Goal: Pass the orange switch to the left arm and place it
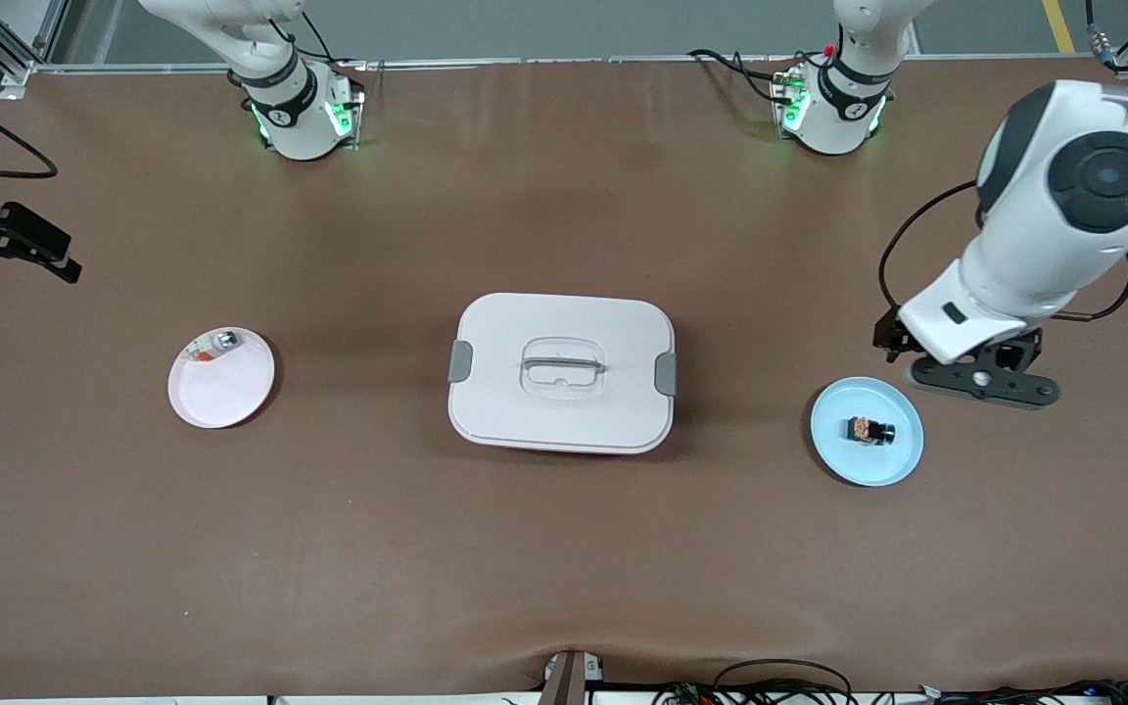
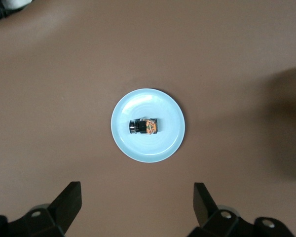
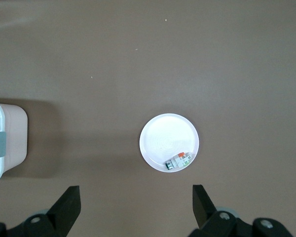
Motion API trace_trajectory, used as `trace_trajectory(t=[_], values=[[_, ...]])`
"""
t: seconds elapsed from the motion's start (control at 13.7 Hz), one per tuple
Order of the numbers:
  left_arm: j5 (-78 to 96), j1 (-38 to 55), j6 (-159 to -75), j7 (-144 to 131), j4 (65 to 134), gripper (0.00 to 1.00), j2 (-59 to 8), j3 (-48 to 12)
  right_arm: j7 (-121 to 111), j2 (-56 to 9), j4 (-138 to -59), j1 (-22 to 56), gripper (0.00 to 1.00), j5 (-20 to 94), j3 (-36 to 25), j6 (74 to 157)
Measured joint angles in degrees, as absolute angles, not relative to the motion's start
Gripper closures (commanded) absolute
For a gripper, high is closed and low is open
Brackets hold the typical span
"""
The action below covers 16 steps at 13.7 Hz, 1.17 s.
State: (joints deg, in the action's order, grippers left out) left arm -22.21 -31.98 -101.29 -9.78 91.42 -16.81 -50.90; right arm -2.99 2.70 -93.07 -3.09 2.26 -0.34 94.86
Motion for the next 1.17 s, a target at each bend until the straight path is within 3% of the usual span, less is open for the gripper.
trace_trajectory(t=[0.88, 1.02, 1.17], values=[[-20.2, -37.4, -95.6, -10.4, 81.6, 0.00, -15.8, -50.2, -2.4, 2.6, -90.9, -2.1, 0.00, 2.1, -0.2, 94.3], [-15.4, -35.1, -93.5, -10.4, 81.0, 0.00, -12.9, -46.2, -2.4, 2.6, -90.6, -1.9, 0.00, 2.1, -0.2, 94.3], [-10.7, -26.1, -91.4, -10.3, 81.0, 0.00, -9.3, -34.6, -2.4, 2.6, -90.6, -1.9, 0.00, 2.0, -0.2, 94.3]])
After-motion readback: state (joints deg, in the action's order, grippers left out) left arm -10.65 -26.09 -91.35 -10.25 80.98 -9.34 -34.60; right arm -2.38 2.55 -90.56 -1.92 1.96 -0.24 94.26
